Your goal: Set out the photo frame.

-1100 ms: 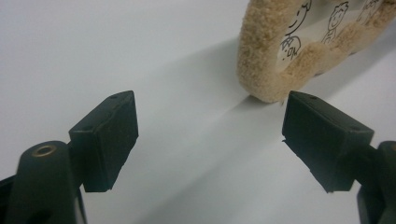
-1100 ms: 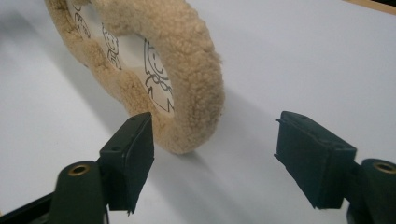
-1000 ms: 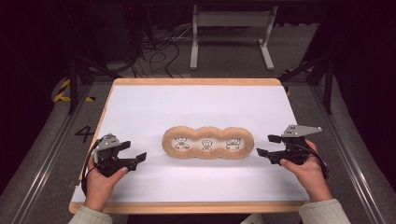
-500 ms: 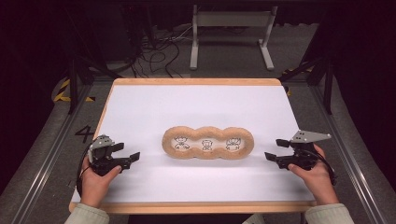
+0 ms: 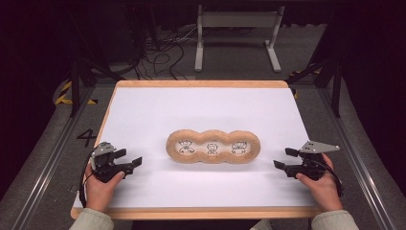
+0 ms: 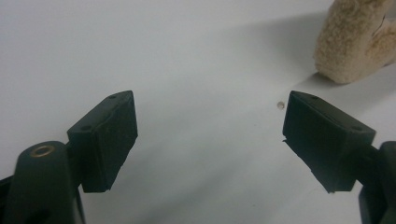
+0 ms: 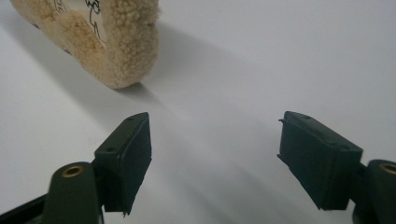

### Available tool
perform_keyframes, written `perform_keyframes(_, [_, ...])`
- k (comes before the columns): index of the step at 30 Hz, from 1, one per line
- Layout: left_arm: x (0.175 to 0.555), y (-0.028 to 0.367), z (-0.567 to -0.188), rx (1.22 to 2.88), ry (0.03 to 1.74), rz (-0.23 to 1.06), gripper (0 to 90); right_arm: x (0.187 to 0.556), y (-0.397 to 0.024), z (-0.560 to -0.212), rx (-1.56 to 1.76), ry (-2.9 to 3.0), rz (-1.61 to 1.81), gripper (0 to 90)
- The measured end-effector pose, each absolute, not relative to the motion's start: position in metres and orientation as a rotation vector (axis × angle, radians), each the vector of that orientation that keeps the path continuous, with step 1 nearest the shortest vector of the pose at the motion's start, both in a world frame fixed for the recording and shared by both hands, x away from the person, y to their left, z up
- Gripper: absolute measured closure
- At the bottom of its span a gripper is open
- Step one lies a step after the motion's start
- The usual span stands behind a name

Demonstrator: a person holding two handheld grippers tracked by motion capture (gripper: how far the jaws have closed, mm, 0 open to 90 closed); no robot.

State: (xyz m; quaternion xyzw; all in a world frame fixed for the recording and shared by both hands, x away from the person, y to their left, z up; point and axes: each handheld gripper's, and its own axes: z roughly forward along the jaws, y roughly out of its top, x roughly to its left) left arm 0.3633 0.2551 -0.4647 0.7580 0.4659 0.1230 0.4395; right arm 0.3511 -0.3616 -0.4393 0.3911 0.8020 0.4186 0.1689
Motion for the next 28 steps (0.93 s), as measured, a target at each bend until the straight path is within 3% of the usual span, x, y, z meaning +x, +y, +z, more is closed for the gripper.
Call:
perform_keyframes(6, [0.364, 0.245, -0.468, 1.952, 1.122, 0.341, 18.6, 0.351, -0.361, -0.447, 1.149, 2.282, 1.187, 25.5])
perform_keyframes(28, [0.363, 0.246, -0.467, 1.938, 1.115, 0.34, 18.5, 0.352, -0.357, -0.455, 1.178, 2.31, 1.172, 23.6])
